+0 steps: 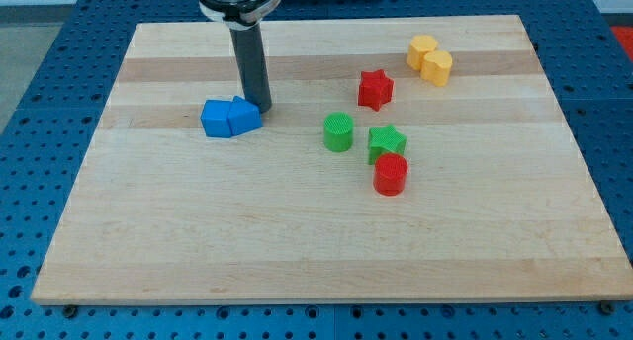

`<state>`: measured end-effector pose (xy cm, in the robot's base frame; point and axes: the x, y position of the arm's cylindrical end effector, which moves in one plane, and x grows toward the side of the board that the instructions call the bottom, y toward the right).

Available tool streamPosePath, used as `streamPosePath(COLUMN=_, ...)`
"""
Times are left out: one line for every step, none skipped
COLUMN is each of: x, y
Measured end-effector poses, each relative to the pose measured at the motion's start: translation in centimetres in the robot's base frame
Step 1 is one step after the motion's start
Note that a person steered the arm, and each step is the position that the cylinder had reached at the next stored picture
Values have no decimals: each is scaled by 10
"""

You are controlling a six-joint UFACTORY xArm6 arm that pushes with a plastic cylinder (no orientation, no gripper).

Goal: Nudge blue cube and blue triangle a bit down

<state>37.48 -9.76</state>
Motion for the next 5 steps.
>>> streamPosePath(x=7, y=-8)
streamPosePath(x=8, y=-9)
streamPosePath(x=-3, y=-9)
streamPosePath(x=-15, y=-17)
streamPosePath(x=-13, y=-53)
